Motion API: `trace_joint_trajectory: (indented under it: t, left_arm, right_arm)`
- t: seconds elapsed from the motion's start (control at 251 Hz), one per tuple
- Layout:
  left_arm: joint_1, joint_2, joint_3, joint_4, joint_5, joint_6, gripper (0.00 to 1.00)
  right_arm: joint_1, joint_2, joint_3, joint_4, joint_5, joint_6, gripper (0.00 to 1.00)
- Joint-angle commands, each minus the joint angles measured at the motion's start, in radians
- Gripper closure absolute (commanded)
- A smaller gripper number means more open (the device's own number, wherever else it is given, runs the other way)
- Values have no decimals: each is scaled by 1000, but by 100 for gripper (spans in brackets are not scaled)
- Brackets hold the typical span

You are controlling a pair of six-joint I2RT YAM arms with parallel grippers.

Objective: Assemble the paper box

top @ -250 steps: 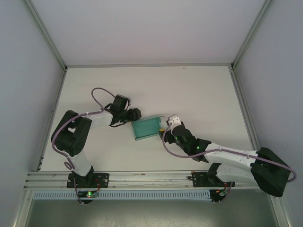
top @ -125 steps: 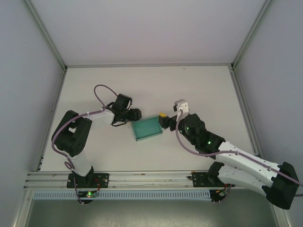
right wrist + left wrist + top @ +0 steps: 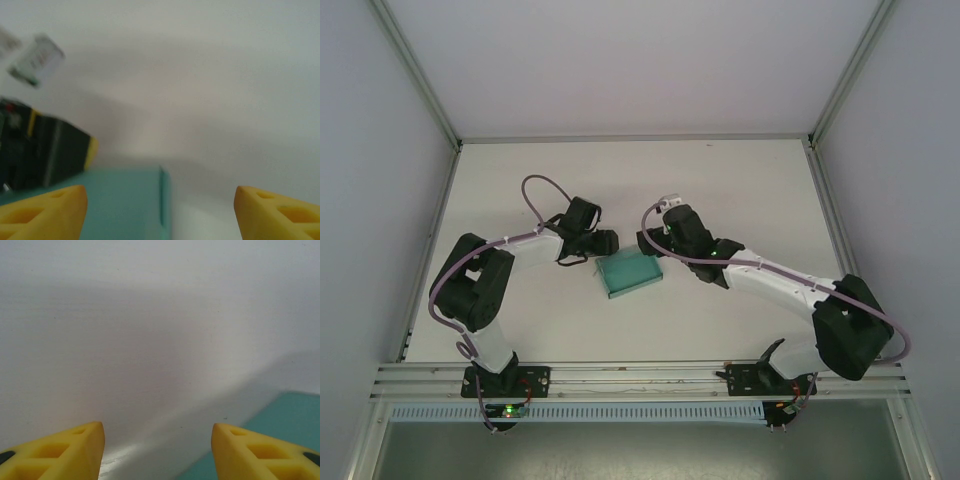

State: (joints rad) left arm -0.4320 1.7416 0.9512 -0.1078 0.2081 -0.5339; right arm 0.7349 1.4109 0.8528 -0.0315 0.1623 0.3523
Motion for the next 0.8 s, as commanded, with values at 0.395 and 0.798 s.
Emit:
trace_joint_trajectory:
  t: [0.395,0.798]
  left_arm:
    - [-8,-184,69,-196,-106,12,37]
    - [-8,-509,-349,-82,28,-246,25]
  right_arm:
    - [8,118,-269,131,-118,205,28]
    - [44,140,-260,147,-120,272,31]
